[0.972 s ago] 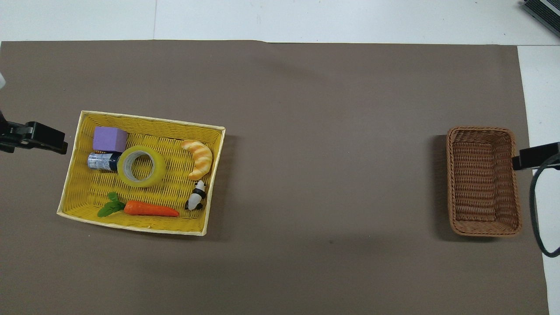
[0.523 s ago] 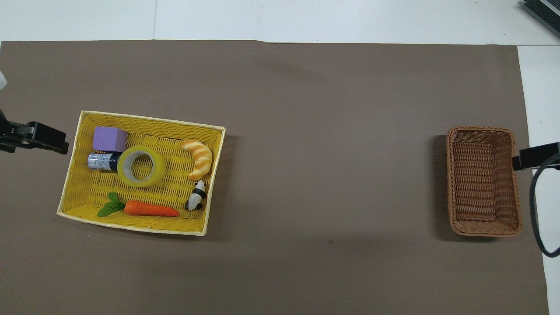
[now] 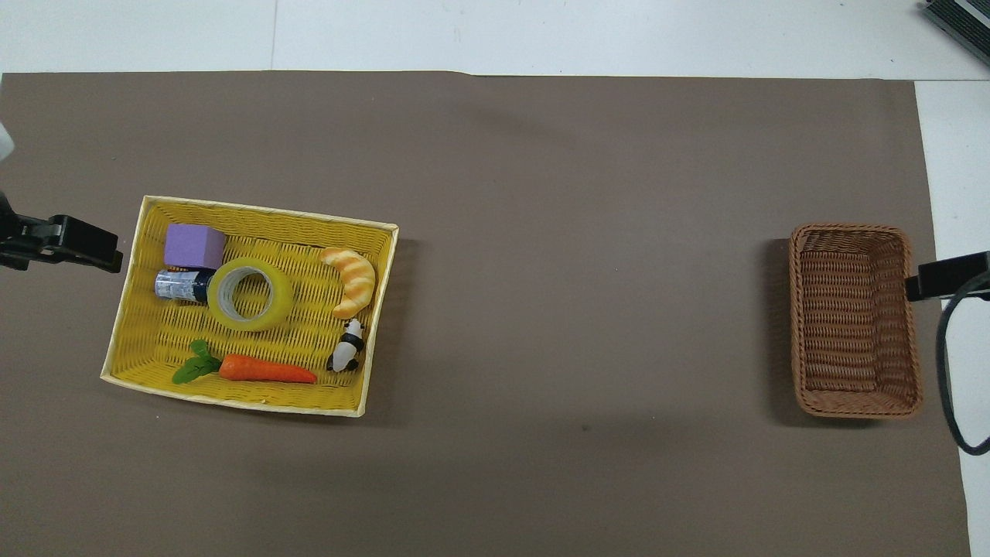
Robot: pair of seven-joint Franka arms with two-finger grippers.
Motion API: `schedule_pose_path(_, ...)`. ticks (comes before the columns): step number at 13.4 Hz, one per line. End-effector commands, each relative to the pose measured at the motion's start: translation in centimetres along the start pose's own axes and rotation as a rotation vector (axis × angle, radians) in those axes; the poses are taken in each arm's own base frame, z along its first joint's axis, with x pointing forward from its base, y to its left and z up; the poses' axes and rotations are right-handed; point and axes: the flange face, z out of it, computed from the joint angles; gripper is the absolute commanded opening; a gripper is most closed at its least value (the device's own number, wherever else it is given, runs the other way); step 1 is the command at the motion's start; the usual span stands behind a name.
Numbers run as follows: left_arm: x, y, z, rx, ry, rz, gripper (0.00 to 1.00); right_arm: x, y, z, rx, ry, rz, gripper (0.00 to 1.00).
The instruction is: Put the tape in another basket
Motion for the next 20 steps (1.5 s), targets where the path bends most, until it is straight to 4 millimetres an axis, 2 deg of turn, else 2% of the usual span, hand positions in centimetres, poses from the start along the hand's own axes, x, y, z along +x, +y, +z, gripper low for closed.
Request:
schedule_pose_path(1,0.1,0.2,-0.2,-0.003,0.005,-0.057,1.00,-0.5,0.0,-0.1,0.026,0.009,0.016,1.00)
schedule_pose_path(6,-0.6,-0.1,0.8,-0.065,0.015,-0.269,1.00,-0.5,0.0,-0.1,0.026,0.009,0.016,1.00)
schedule_pose_path(9,-0.5,-0.2,2.7,-0.067,0.018,-0.341,1.00,-0.5,0.0,-0.1,0.026,0.009,0.016,1.00)
schedule_pose_path(13,0.0,-1.4,8.3,-0.067,0.015,-0.383,1.00,-0.5,0.0,-0.1,0.026,0.009,0.016,1.00)
schedule_pose_path(17,0.2,-1.4,14.6,-0.067,0.029,-0.392,1.00,-0.5,0.0,-0.1,0.026,0.009,0.016,1.00)
schedule_pose_path(20,0.6,-0.5,19.4,-0.061,0.024,-0.382,1.00,-0.5,0.0,-0.1,0.027,0.009,0.015,1.00)
